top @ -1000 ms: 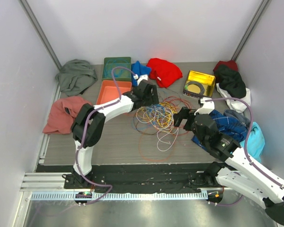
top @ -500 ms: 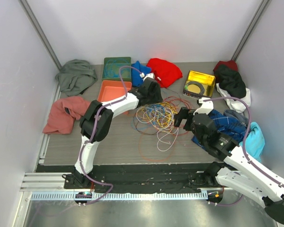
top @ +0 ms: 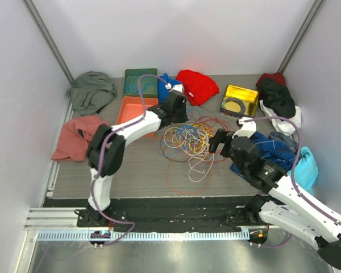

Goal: Untangle the cables

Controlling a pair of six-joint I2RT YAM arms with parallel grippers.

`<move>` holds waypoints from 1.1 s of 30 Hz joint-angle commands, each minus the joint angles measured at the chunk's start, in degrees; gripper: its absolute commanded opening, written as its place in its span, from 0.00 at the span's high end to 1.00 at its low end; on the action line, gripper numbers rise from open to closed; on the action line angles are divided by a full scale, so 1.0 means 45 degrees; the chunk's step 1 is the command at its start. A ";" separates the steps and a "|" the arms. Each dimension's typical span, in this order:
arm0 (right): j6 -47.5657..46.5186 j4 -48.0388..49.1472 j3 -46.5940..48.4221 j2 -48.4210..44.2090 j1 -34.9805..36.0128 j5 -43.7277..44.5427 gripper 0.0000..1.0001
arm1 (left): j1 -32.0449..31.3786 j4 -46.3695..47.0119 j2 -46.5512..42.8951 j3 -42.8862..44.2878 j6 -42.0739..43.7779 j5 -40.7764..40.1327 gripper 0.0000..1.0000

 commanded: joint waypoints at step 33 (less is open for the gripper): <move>0.2019 0.1946 -0.0933 -0.0758 0.0012 -0.2096 0.04 | -0.2173 -0.6824 -1.5904 -0.5069 -0.0541 -0.4583 1.00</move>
